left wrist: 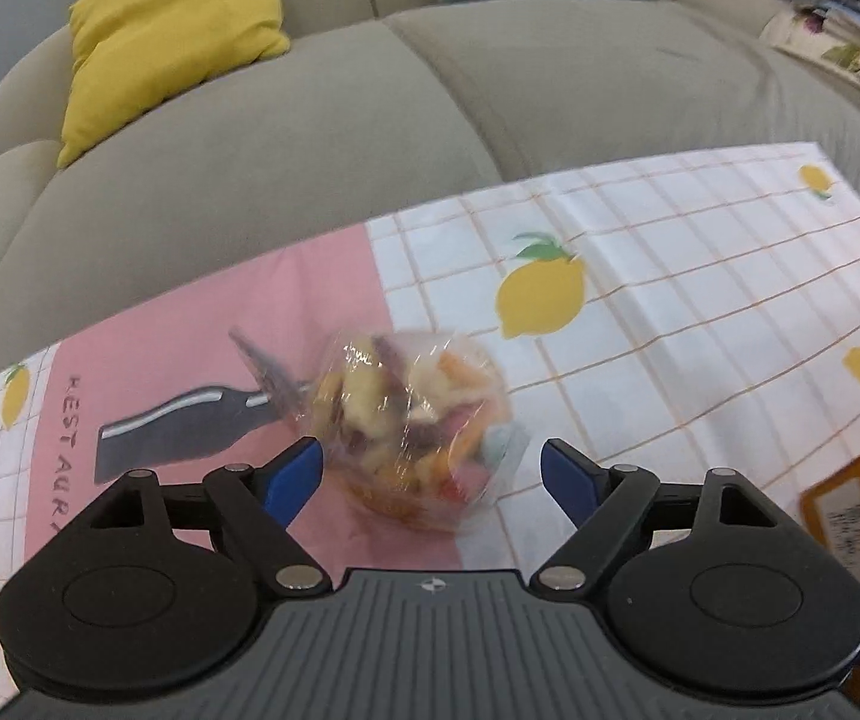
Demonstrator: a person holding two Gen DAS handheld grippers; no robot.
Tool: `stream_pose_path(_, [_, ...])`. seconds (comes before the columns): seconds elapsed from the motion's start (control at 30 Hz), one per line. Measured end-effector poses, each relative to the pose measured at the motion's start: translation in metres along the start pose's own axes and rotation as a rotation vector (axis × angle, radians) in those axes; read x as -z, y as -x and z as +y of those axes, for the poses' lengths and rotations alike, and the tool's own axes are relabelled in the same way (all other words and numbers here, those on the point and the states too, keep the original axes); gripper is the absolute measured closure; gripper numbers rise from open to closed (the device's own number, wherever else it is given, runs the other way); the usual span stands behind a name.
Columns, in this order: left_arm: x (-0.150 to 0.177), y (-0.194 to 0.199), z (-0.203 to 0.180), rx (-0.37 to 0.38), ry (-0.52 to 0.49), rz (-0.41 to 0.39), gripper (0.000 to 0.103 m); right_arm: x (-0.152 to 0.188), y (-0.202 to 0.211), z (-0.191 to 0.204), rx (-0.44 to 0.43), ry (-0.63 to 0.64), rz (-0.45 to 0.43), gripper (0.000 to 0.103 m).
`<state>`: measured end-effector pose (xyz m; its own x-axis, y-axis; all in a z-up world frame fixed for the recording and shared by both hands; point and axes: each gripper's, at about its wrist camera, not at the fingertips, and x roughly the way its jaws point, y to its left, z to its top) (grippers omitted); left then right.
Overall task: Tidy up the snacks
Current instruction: 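Grasp the dark brown snack bag with the right gripper while the left gripper grasps the clear dried-fruit bag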
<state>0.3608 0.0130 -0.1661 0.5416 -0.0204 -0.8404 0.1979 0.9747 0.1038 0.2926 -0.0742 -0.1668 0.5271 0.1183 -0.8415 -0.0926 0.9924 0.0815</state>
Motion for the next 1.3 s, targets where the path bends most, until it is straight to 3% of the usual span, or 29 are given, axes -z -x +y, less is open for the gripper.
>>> stream_pose_path(0.03, [0.001, -0.005, 0.005, 0.012, 0.022, 0.032, 0.027, 0.0, -0.001, -0.001, -0.001, 0.004, 0.001, 0.068])
stream_pose_path(0.07, [0.003, -0.01, 0.009, 0.042, 0.053, 0.062, 0.033, 0.001, -0.001, 0.0, 0.0, 0.008, 0.001, 0.068])
stream_pose_path(0.13, [0.01, -0.017, 0.019, 0.085, 0.111, 0.11, 0.066, 0.003, -0.001, 0.0, -0.004, 0.004, 0.006, 0.068])
stream_pose_path(0.23, [0.023, -0.009, 0.024, 0.111, 0.116, 0.058, 0.092, 0.005, -0.002, 0.0, -0.001, 0.005, 0.007, 0.069])
stream_pose_path(0.33, [0.032, -0.001, 0.031, 0.133, 0.133, 0.039, 0.103, 0.007, -0.001, 0.001, -0.001, 0.006, 0.01, 0.069])
stream_pose_path(0.4, [0.036, 0.005, 0.036, 0.13, 0.152, 0.034, 0.103, 0.008, 0.0, 0.002, 0.0, 0.007, 0.01, 0.069])
stream_pose_path(0.5, [0.039, 0.019, 0.043, 0.192, 0.208, 0.018, 0.099, 0.009, 0.003, 0.004, 0.002, 0.013, 0.003, 0.07])
stream_pose_path(0.57, [0.037, 0.027, 0.045, 0.192, 0.237, 0.008, 0.075, 0.008, 0.004, 0.005, 0.006, 0.013, 0.0, 0.07])
stream_pose_path(0.63, [0.033, 0.034, 0.045, 0.204, 0.271, -0.026, 0.026, 0.004, 0.004, 0.004, 0.004, 0.009, -0.008, 0.07])
stream_pose_path(0.7, [0.028, 0.037, 0.043, 0.198, 0.295, -0.056, 0.016, 0.001, 0.006, 0.004, 0.001, 0.011, -0.021, 0.072])
stream_pose_path(0.73, [0.023, 0.037, 0.042, 0.19, 0.302, -0.06, 0.015, -0.001, 0.009, 0.004, 0.003, 0.014, -0.031, 0.091])
stream_pose_path(0.77, [0.018, 0.035, 0.039, 0.179, 0.309, -0.052, 0.014, -0.003, 0.009, 0.004, 0.0, 0.02, -0.032, 0.1])
stream_pose_path(1.07, [-0.012, 0.001, 0.026, 0.102, 0.395, 0.007, 0.012, -0.008, 0.002, 0.0, -0.016, 0.015, -0.01, 0.1])
stream_pose_path(1.17, [-0.015, -0.011, 0.027, 0.071, 0.421, 0.033, 0.012, -0.004, 0.0, -0.003, -0.012, 0.015, 0.001, 0.095])
stream_pose_path(1.3, [-0.01, -0.018, 0.035, 0.07, 0.454, 0.058, 0.027, -0.001, -0.001, -0.004, -0.017, 0.016, 0.0, 0.095])
